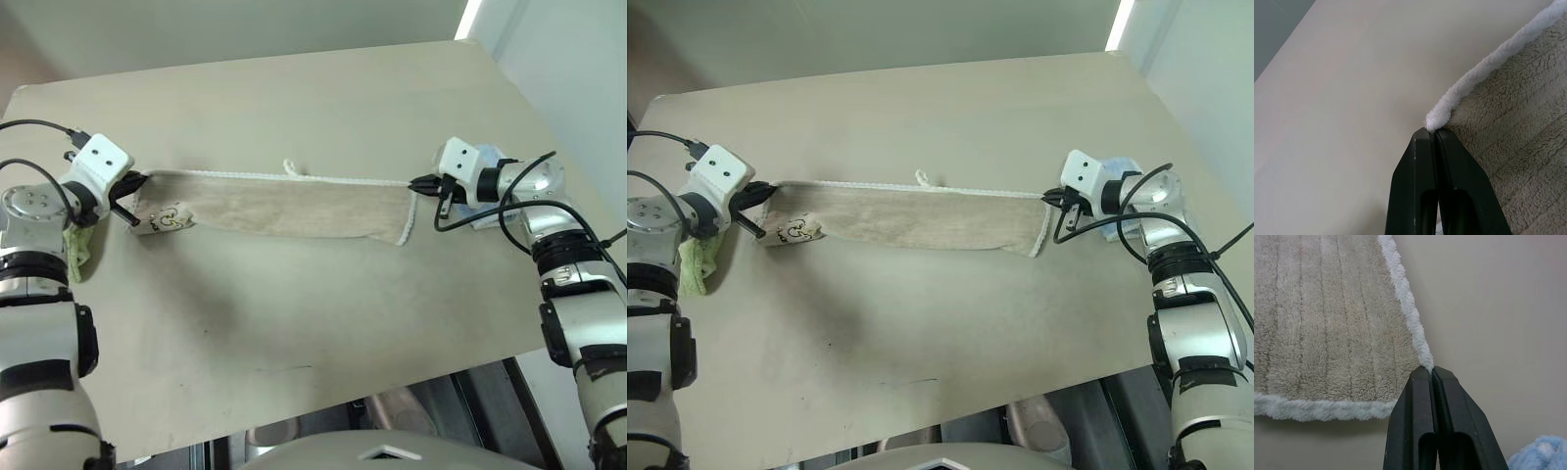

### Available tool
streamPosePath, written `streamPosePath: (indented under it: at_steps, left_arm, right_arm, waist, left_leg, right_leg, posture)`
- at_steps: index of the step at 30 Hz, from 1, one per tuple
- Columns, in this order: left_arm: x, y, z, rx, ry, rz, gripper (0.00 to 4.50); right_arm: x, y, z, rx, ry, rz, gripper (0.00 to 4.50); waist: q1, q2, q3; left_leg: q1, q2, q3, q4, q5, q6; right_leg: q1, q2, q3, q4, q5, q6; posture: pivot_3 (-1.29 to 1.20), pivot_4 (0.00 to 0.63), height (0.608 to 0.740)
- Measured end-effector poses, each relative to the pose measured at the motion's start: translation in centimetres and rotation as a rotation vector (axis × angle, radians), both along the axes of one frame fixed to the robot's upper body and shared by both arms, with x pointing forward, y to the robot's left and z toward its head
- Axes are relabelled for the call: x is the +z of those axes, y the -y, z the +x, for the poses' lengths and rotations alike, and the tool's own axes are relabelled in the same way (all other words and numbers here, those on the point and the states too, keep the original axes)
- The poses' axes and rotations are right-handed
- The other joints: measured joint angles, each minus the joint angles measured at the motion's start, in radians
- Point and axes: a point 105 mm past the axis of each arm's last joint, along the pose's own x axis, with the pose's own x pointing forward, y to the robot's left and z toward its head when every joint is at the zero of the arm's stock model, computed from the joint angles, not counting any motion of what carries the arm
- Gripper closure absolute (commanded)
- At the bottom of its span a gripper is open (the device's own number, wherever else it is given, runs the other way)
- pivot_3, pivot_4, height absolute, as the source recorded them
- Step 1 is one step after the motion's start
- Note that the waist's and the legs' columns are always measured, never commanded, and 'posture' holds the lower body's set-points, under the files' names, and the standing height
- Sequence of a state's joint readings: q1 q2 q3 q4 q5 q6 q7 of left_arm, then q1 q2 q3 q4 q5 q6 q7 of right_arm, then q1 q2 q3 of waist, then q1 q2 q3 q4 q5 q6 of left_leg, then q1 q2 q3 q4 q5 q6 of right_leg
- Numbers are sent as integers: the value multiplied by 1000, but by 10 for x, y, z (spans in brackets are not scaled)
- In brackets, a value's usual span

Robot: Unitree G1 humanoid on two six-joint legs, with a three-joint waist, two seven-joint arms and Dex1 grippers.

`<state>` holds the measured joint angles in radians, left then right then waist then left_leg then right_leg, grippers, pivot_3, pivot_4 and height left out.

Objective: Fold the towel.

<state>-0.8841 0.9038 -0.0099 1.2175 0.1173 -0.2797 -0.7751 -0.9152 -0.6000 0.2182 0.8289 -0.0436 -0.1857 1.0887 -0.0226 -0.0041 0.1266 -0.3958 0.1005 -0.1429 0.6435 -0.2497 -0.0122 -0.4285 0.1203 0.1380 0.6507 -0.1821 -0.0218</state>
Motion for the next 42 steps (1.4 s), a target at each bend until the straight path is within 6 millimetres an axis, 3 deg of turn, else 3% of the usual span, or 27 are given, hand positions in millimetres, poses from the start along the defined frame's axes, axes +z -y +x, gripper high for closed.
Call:
streamPosePath:
  at_steps: [42]
  left_arm:
    - [-8, 5, 1, -26, -35, 44, 4500]
  right_arm:
    - [-6, 3, 1, -18, -15, -13, 4442]
  waist:
    - [0, 0, 0]
  left_leg:
    - [0, 0, 0, 0, 1, 2]
  right_leg:
    - [0, 0, 0, 0, 1, 0]
  posture:
    - [0, 150, 740]
